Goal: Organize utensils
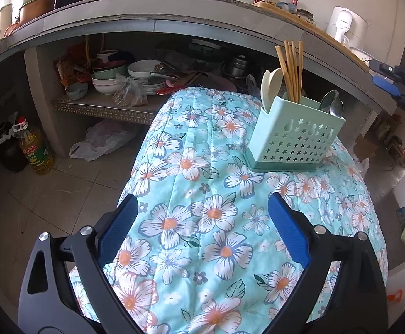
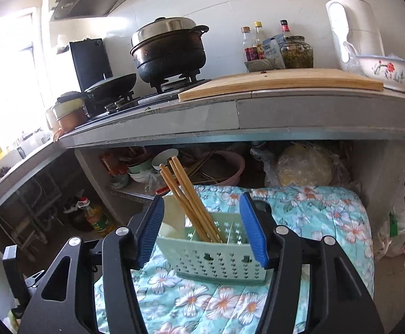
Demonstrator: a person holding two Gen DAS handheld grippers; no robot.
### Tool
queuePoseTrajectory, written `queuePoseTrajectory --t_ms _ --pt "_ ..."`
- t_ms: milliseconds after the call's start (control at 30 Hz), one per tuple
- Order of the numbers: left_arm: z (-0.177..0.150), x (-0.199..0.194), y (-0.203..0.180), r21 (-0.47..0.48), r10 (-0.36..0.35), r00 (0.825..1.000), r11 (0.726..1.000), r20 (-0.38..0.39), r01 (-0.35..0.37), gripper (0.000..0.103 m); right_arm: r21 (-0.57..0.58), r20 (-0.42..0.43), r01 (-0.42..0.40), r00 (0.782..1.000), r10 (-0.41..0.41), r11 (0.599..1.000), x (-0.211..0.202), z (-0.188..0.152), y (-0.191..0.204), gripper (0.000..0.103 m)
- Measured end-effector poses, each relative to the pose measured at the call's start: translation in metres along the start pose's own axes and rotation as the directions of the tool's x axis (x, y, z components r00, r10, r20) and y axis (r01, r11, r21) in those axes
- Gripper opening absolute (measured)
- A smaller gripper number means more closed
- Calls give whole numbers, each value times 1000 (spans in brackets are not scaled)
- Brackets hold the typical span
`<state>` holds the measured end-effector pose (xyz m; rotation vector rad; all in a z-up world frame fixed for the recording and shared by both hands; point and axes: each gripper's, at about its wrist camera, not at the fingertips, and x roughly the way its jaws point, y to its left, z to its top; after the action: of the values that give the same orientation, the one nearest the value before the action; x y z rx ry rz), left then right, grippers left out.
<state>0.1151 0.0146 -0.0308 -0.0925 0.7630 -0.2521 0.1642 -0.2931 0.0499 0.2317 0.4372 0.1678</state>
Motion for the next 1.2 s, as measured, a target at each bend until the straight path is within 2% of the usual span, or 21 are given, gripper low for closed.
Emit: queuePoseTrajectory --t_ms 33,100,200,367,467,533,733,867,967,1200 --pt "0 -1 -3 2 2 1000 1000 -4 -2 92 20 -13 -1 1000 1 1000 -6 -9 -2 67" --pt "-2 -3 -10 8 7 1000 1000 -9 -7 94 52 -46 -2 999 4 999 -14 -28 -5 73" --pt "-6 -7 -22 35 21 1000 999 -13 -21 95 68 -118 43 992 -35 997 -20 -63 -6 80" --pt "-14 -10 -40 73 50 998 996 -34 -47 95 4 -227 185 957 -179 983 -31 -120 5 87" --pt "-18 -14 -50 80 59 997 995 -45 -56 95 0 -252 233 941 -225 973 -42 -142 10 91" --pt "-20 -18 -56 85 95 995 992 -41 -91 95 9 -254 257 935 -246 966 -51 -152 10 94" --pt "-23 -31 -73 127 211 977 970 -14 -208 95 -5 -218 329 921 -322 944 -81 -162 19 97" --pt "-27 -47 -85 150 258 964 952 66 -265 95 -21 -175 356 919 -354 934 -97 -161 28 97" --pt "-27 -57 -91 139 269 956 949 119 -284 95 -30 -150 370 917 -370 928 -106 -160 32 97" --pt "-20 -67 -97 109 259 955 955 145 -275 95 -38 -128 412 902 -413 911 -115 -155 35 97"
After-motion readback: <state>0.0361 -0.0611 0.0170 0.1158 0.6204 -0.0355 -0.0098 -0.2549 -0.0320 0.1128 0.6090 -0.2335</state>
